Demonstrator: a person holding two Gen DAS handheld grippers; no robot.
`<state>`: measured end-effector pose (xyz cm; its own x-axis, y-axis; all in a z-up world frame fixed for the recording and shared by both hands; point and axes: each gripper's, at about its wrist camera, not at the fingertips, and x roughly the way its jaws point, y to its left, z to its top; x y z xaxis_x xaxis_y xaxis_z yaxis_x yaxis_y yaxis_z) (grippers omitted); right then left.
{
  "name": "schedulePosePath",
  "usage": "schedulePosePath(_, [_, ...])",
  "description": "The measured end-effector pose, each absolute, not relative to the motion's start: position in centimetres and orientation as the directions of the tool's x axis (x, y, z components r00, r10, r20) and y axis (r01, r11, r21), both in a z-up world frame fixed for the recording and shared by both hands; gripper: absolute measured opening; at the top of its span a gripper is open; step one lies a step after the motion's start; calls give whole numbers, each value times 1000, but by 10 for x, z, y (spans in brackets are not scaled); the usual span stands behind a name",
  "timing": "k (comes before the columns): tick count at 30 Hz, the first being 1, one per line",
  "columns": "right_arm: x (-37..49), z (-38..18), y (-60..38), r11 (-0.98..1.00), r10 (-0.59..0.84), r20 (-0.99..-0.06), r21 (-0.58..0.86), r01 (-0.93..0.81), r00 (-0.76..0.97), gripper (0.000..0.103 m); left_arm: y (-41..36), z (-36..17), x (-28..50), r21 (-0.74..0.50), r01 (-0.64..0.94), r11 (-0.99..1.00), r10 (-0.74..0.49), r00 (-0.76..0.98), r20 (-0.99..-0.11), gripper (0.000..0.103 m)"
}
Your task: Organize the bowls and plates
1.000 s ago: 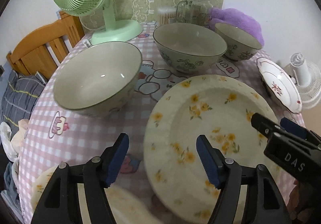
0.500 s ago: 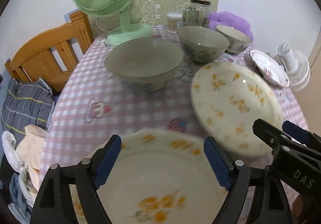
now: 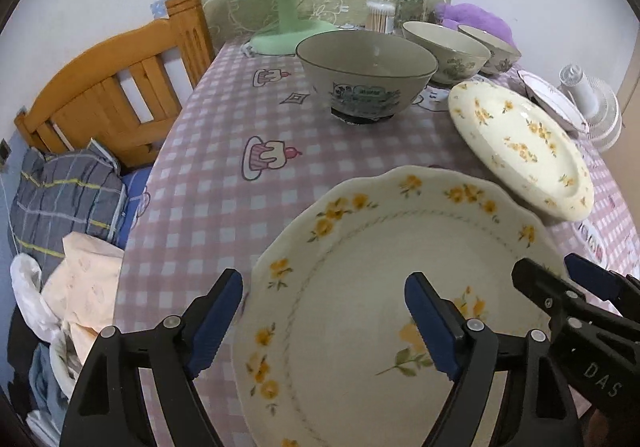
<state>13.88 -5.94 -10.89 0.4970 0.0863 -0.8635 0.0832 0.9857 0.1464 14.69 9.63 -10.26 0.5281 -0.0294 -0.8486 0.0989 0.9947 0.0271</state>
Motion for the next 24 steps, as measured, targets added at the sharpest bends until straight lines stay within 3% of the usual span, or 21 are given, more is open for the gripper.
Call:
schedulePosePath(3, [139,-117,-53,985,91,-876,150,87,474,62,98,-108,147,25,116,993,-39,517,-855,74])
schedulePosePath(6, [139,-119,-49,988,60,-877,122,99,476,61,104,-108,149,9,118,993,-54,518,-853,65])
schedulePosePath(13, [154,-118,-48,993,41,-879,87,76,475,54,103,-109,140,40,99,994,-17,520,-854,65])
schedulePosePath(24, [159,-120,-48,999,34,-890,48,18,456,52,101,-107,132,10,30,1000,-6,493,-870,65])
